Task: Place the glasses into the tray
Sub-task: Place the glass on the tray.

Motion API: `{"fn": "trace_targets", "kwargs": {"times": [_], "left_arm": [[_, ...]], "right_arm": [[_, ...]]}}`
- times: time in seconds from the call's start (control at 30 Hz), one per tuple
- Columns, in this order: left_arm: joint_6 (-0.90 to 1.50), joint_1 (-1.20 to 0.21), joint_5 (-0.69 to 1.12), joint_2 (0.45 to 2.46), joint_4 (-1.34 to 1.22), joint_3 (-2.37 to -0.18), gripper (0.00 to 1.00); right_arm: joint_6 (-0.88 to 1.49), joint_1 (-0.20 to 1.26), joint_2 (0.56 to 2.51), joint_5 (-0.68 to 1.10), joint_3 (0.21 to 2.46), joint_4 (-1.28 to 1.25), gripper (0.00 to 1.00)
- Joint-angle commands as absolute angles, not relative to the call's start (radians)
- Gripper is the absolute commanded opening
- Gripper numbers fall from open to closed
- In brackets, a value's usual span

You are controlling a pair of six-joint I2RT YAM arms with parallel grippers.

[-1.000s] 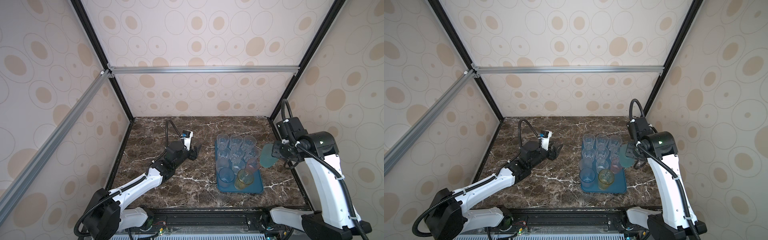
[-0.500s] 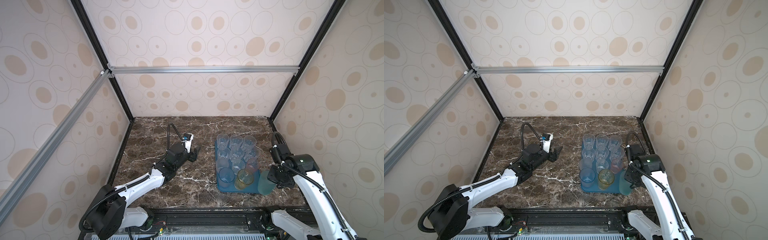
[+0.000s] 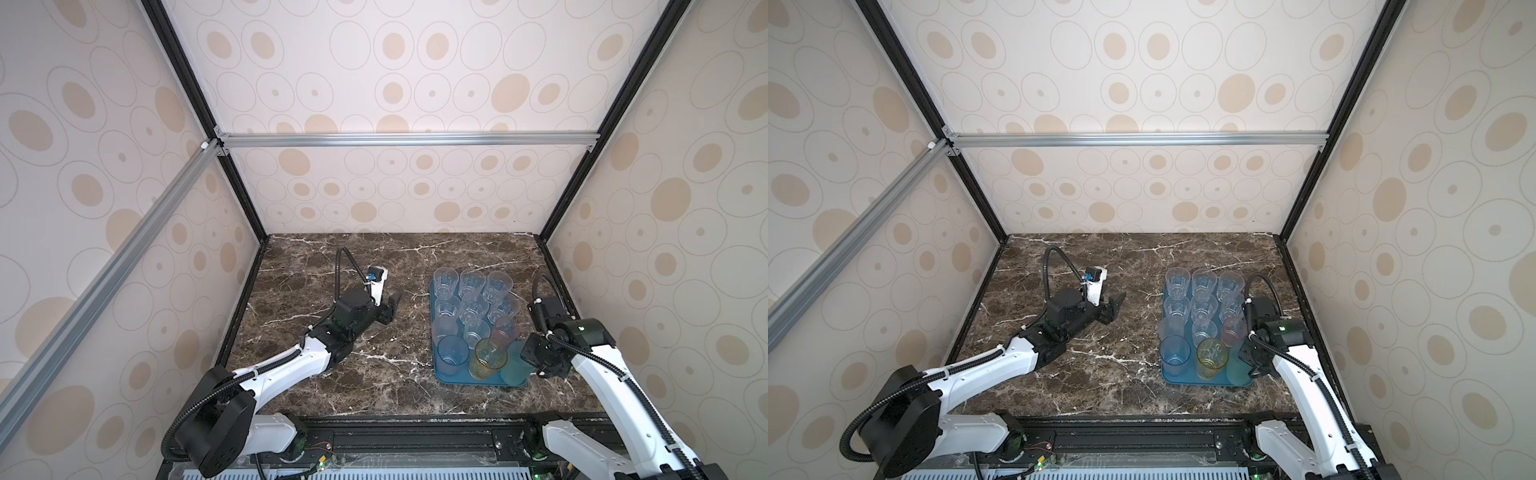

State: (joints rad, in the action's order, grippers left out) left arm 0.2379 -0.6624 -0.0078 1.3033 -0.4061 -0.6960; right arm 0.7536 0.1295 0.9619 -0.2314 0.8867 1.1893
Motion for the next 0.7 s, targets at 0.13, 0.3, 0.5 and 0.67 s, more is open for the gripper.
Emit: {"fn": "trace_targets", "kwargs": {"times": [0.13,0.3,0.5,0.67], "left_arm": [[0.218,-0.663,-0.010,1.330,-0.428,-0.700,0.65],[0.217,-0.662,-0.009,1.337,-0.425,-0.702,0.65],[0.213,-0.663,-0.012,1.341,-0.421,-0.704,0.65],[0.208,-0.663,-0.017,1.338,-0.417,-0.707,0.65]], "right_arm": [[0.748,0.120,0.956,-0.247,0.839,1.094,0.00],[0.739,0.119,0.953,-0.236,0.805,1.069,0.05],[0.731,0.117,0.951,-0.227,0.810,1.076,0.16],[0.726,0.117,0.948,-0.218,0.839,1.102,0.25]]}}
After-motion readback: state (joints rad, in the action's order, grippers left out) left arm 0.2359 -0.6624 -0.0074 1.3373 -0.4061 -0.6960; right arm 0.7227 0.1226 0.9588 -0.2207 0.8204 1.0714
